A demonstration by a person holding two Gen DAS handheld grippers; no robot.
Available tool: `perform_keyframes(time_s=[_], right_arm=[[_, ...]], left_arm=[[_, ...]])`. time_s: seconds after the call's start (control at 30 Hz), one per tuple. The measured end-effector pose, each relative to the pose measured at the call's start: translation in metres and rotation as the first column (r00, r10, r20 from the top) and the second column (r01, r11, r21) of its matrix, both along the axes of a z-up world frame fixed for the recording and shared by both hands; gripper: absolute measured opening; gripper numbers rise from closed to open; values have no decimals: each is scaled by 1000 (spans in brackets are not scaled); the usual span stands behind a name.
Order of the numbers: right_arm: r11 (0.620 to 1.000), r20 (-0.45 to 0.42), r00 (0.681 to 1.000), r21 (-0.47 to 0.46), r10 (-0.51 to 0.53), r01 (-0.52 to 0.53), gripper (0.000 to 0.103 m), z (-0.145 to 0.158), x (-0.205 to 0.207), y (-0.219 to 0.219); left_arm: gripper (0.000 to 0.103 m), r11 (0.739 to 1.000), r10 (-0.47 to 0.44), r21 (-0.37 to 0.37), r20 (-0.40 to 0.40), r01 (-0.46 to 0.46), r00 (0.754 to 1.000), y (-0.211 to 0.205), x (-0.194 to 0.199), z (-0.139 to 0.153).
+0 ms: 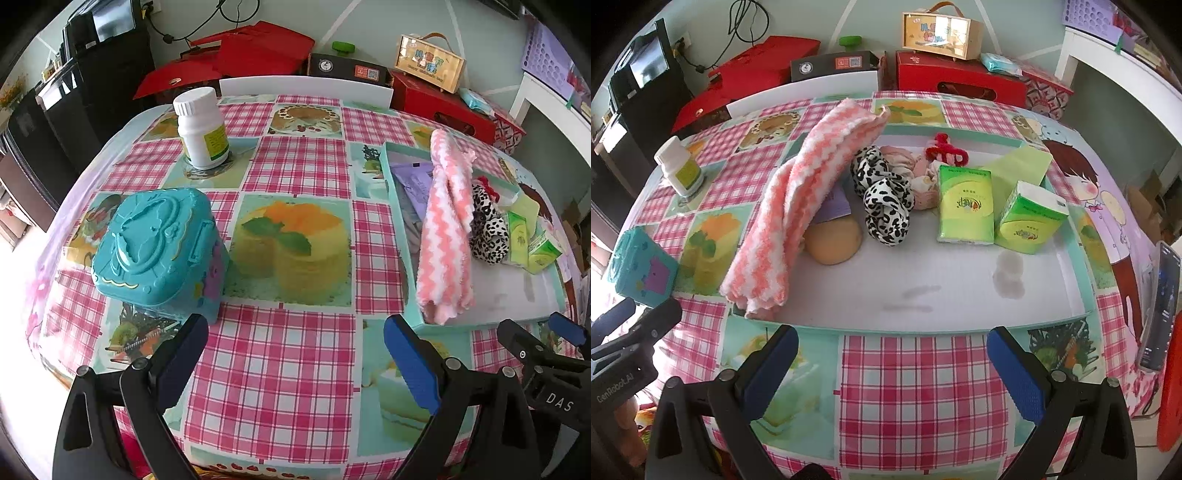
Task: Organize soft objects
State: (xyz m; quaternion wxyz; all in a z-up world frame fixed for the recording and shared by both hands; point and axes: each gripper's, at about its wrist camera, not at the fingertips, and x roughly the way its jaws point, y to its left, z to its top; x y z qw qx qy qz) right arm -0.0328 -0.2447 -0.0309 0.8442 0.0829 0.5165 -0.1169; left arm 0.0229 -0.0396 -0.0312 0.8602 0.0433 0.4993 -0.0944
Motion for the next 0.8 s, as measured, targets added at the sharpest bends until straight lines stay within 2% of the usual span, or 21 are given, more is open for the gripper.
perform_keyframes(time_s=[0.8], right_arm=[[1000,-22,1000,2,13,-13,103,-6,4,0]], left_arm=[[96,1000,-23,-4,-69,23,997,0,8,-10]])
